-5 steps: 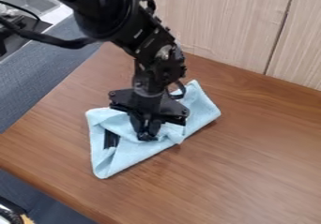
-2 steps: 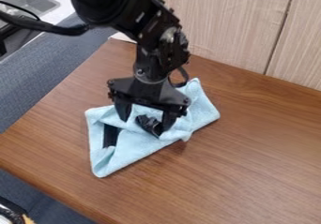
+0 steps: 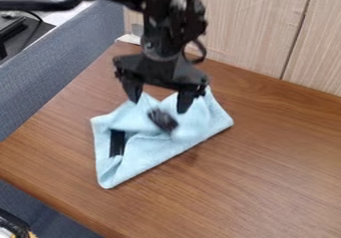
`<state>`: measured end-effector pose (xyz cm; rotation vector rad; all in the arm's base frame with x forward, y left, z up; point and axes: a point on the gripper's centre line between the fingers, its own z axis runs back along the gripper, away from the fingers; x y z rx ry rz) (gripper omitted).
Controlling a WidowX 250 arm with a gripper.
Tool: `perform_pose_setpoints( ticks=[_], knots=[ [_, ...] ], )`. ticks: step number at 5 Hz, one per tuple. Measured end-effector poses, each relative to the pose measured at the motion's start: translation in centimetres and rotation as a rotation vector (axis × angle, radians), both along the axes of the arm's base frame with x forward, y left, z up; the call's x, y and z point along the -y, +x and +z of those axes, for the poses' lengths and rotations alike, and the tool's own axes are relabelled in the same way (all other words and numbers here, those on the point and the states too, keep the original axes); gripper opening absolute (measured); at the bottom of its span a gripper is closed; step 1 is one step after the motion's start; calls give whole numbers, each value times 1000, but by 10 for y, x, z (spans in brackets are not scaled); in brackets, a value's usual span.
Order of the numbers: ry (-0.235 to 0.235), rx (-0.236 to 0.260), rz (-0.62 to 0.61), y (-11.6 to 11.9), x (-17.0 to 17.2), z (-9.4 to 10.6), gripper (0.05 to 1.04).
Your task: Fold the cloth from top left to bottom right
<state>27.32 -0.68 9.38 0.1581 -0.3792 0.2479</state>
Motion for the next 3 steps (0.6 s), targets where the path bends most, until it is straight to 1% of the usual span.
perform_pose_setpoints(
  ticks=[1, 3],
  knots=[
    [2, 37, 3, -2, 1, 17, 1001],
    [0, 42, 3, -2, 1, 18, 1001]
  ],
)
